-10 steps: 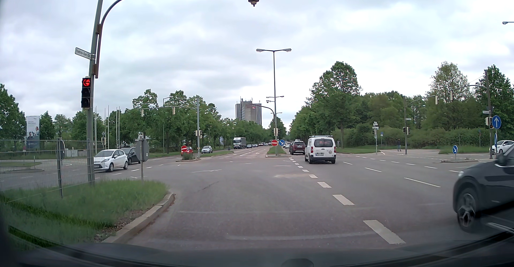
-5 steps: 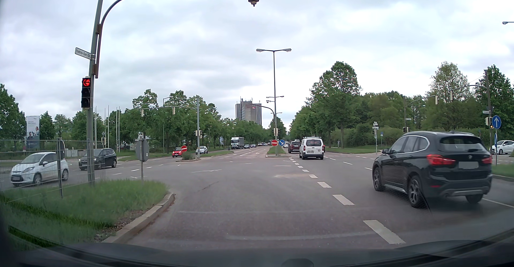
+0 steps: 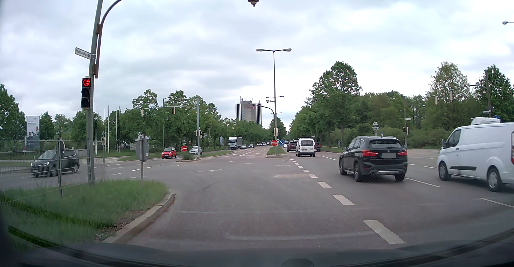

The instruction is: Follow the waypoints while adhering to traffic rules and regulations

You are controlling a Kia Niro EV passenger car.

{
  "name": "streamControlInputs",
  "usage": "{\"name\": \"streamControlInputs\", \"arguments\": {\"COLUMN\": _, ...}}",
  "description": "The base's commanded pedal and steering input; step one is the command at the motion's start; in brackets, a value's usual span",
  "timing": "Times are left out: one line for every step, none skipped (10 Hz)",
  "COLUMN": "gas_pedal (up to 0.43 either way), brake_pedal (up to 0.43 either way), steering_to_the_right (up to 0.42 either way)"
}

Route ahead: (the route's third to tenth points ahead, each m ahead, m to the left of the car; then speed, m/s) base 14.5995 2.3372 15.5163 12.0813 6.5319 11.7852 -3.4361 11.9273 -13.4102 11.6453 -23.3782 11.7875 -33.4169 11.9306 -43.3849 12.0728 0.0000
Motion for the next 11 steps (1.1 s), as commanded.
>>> {"name": "streamControlInputs", "arguments": {"gas_pedal": 0.0, "brake_pedal": 0.262, "steering_to_the_right": -0.003}}
{"name": "streamControlInputs", "arguments": {"gas_pedal": 0.0, "brake_pedal": 0.262, "steering_to_the_right": -0.003}}
{"name": "streamControlInputs", "arguments": {"gas_pedal": 0.0, "brake_pedal": 0.262, "steering_to_the_right": -0.003}}
{"name": "streamControlInputs", "arguments": {"gas_pedal": 0.0, "brake_pedal": 0.262, "steering_to_the_right": -0.003}}
{"name": "streamControlInputs", "arguments": {"gas_pedal": 0.0, "brake_pedal": 0.262, "steering_to_the_right": -0.003}}
{"name": "streamControlInputs", "arguments": {"gas_pedal": 0.0, "brake_pedal": 0.262, "steering_to_the_right": -0.003}}
{"name": "streamControlInputs", "arguments": {"gas_pedal": 0.0, "brake_pedal": 0.262, "steering_to_the_right": -0.003}}
{"name": "streamControlInputs", "arguments": {"gas_pedal": 0.0, "brake_pedal": 0.262, "steering_to_the_right": -0.003}}
{"name": "streamControlInputs", "arguments": {"gas_pedal": 0.0, "brake_pedal": 0.262, "steering_to_the_right": -0.003}}
{"name": "streamControlInputs", "arguments": {"gas_pedal": 0.0, "brake_pedal": 0.262, "steering_to_the_right": -0.003}}
{"name": "streamControlInputs", "arguments": {"gas_pedal": 0.0, "brake_pedal": 0.262, "steering_to_the_right": -0.003}}
